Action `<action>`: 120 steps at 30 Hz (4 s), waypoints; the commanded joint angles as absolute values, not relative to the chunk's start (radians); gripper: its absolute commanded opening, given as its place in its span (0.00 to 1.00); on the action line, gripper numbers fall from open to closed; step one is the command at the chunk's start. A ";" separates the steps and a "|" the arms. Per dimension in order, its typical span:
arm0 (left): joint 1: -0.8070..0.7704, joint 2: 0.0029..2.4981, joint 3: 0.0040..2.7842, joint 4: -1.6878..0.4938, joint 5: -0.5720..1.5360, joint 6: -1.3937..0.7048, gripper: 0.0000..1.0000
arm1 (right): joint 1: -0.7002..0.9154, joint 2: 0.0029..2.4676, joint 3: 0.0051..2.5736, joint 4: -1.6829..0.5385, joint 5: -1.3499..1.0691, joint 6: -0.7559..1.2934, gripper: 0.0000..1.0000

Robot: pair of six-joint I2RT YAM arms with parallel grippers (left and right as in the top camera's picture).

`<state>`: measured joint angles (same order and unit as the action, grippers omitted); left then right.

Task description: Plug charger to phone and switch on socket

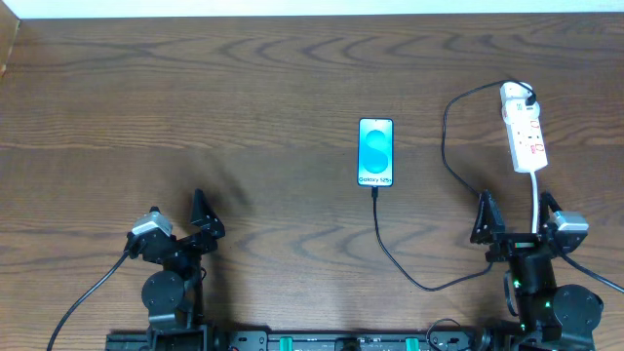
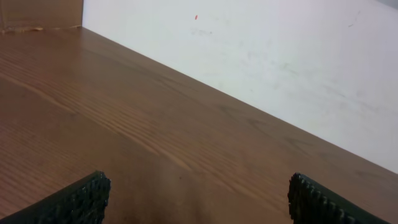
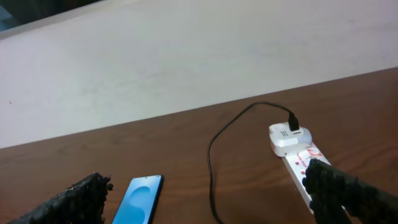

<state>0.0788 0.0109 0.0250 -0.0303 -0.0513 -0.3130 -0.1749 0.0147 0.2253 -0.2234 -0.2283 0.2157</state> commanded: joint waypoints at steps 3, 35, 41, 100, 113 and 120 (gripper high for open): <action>0.084 0.004 0.004 -0.066 -0.064 -0.300 0.91 | -0.129 0.005 0.216 -0.216 -0.121 0.212 0.99; 0.084 0.004 0.004 -0.066 -0.064 -0.300 0.91 | -0.065 0.005 0.021 -0.107 -0.020 0.178 0.99; 0.084 0.004 0.004 -0.066 -0.064 -0.300 0.91 | -0.065 0.005 0.005 -0.075 -0.005 0.173 0.99; 0.084 0.004 0.004 -0.066 -0.064 -0.300 0.91 | -0.065 0.006 0.005 -0.073 -0.031 0.115 0.99; 0.084 0.004 0.004 -0.066 -0.064 -0.300 0.91 | -0.065 0.006 0.005 -0.073 -0.029 0.115 0.99; 0.084 0.004 0.004 -0.066 -0.064 -0.300 0.91 | -0.065 0.006 0.005 -0.073 -0.029 0.115 0.99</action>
<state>0.0788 0.0109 0.0250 -0.0299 -0.0517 -0.3130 -0.0723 0.0143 0.0116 -0.0761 -0.0296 0.1246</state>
